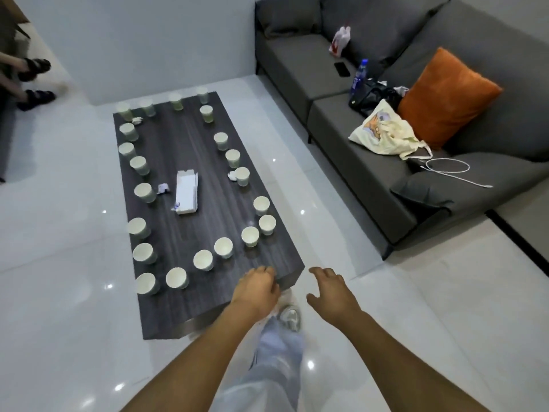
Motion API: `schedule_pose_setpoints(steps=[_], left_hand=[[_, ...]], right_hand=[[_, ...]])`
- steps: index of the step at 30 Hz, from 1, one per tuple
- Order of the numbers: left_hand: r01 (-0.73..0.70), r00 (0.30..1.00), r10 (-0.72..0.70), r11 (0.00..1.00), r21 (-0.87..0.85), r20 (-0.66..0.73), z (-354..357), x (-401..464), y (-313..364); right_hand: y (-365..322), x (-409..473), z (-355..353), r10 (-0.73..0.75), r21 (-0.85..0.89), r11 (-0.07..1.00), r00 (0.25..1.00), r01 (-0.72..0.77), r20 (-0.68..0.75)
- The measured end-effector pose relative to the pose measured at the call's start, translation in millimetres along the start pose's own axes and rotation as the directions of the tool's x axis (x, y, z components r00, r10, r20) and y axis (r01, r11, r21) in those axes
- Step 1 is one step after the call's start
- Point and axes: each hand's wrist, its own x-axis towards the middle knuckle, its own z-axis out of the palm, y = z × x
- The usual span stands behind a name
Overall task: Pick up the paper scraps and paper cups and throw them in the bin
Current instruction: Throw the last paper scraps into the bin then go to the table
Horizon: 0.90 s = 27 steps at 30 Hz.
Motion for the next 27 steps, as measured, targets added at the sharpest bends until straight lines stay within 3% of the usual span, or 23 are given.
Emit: schedule_pose_setpoints(steps=[8, 15, 21, 25, 27], left_hand=[[0.091, 0.995, -0.092, 0.996, -0.011, -0.025, -53.5, 129.7, 24.6], [0.246, 0.965, -0.255, 0.962, -0.121, -0.065, -76.9, 201.9, 31.0], [0.431, 0.883, -0.46, 0.874, -0.224, -0.094, -91.9, 263.4, 49.8], [0.538, 0.782, -0.613, 0.756, -0.373, -0.115, -107.8, 317.7, 74.2], [0.553, 0.765, -0.638, 0.722, -0.416, -0.091, -114.7, 339.6, 86.4]], right_hand=[[2.8, 141.5, -89.6, -0.116, -0.033, 0.992, 0.992, 0.118, 0.048], [7.9, 241.4, -137.2, -0.217, -0.097, 0.968, 0.967, 0.23, 0.134], [17.4, 332.3, -180.2, -0.352, -0.153, 0.905, 0.9, 0.398, 0.259], [27.2, 391.2, -223.6, -0.452, -0.172, 0.828, 0.816, 0.534, 0.361], [32.5, 416.7, -244.4, -0.478, -0.179, 0.805, 0.797, 0.566, 0.37]])
